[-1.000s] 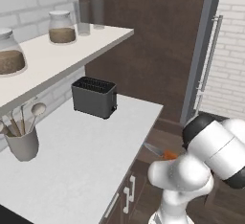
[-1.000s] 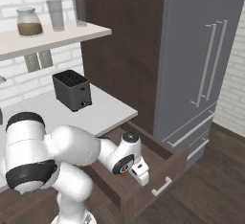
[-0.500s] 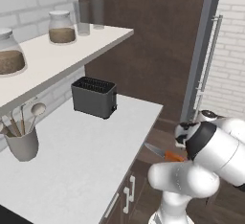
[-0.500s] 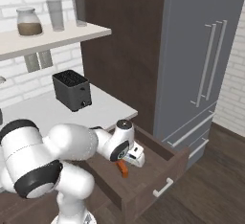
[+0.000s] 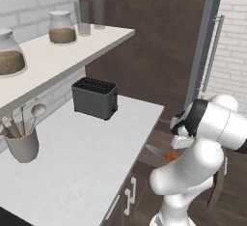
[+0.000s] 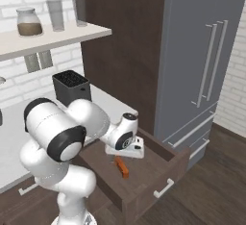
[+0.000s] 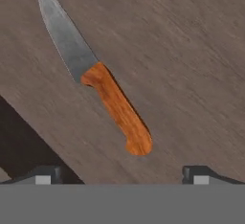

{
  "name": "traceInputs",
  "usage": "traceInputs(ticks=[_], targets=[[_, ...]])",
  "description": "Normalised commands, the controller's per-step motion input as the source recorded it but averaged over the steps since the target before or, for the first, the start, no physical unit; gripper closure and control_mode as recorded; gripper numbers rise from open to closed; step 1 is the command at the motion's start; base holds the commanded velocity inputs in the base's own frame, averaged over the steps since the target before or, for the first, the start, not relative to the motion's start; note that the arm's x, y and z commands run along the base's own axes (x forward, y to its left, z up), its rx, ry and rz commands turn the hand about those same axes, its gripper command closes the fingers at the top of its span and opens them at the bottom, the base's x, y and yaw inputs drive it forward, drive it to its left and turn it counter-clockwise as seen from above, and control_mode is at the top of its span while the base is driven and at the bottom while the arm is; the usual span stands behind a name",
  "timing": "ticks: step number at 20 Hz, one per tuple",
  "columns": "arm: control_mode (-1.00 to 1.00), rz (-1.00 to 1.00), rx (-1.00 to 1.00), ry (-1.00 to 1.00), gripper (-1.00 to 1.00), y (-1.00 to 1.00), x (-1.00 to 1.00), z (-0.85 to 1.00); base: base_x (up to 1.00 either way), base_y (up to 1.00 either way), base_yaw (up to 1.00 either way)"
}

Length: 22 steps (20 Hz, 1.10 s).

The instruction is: Pick up the knife from the drawer and place it on the cutting board. Then place the meat from the plate to the cutting board.

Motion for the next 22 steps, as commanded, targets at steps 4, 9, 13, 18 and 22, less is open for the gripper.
traceInputs(ticks=[4,9,13,18,22], targets=[[-1.0,0.18,-0.01,0.0,-1.0,0.09,0.06,-0.7,0.0,0.0,0.0],[-1.0,0.14,-0.02,0.0,-1.0,0.09,0.07,-0.57,0.0,0.0,0.0],[-1.0,0.1,0.0,0.0,-1.0,0.0,0.37,-0.23,0.0,0.0,0.0],[-1.0,0.06,0.0,0.01,-1.0,-0.07,0.61,-0.06,0.0,0.0,0.0],[-1.0,0.05,0.0,0.1,-1.0,0.0,0.22,-0.35,0.0,0.0,0.0]])
